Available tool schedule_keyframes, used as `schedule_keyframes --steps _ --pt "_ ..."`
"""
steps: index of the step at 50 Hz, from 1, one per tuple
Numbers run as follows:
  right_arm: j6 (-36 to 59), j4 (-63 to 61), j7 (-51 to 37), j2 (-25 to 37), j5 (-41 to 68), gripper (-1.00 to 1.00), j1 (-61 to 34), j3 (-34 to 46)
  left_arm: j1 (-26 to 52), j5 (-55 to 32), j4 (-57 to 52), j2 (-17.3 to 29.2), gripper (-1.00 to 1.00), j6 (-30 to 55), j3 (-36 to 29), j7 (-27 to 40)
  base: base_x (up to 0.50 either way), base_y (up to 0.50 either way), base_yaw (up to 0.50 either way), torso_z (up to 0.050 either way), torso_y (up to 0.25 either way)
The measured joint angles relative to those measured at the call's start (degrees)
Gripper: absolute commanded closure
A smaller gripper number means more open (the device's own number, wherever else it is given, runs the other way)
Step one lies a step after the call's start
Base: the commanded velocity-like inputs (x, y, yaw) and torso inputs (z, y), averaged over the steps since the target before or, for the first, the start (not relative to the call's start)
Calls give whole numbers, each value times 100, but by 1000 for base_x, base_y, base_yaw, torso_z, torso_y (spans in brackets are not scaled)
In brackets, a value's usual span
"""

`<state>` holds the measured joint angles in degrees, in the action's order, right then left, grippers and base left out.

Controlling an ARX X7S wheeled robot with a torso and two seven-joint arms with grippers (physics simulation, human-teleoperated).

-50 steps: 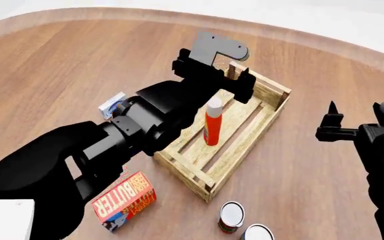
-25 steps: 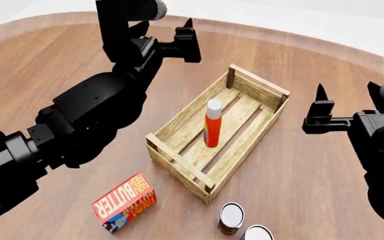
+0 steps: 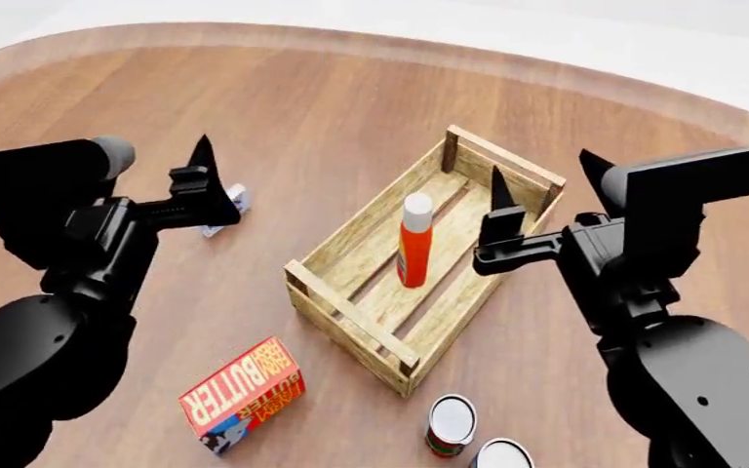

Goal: Pick up the ketchup, and put it in the wooden tray.

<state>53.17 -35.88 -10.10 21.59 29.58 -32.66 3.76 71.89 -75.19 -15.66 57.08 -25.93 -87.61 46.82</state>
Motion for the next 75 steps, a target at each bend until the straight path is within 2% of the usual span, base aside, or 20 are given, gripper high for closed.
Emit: schedule_keyframes --steps 9,21,59,75 --pt "-182 -69 -14 -216 17 -100 149 244 -369 290 -430 521 -100 -253 -100 296 0 0 0 0 0" --pt "-322 -117 -28 -370 58 -100 328 436 -657 506 -680 800 -100 -422 -176 486 0 0 0 0 0" --pt "-539 43 -50 -425 105 -100 385 637 -861 641 -695 898 -100 -472 -154 560 0 0 0 0 0" --pt "-560 19 -99 -394 147 -100 407 641 -898 648 -679 890 -100 -459 -125 572 0 0 0 -8 152"
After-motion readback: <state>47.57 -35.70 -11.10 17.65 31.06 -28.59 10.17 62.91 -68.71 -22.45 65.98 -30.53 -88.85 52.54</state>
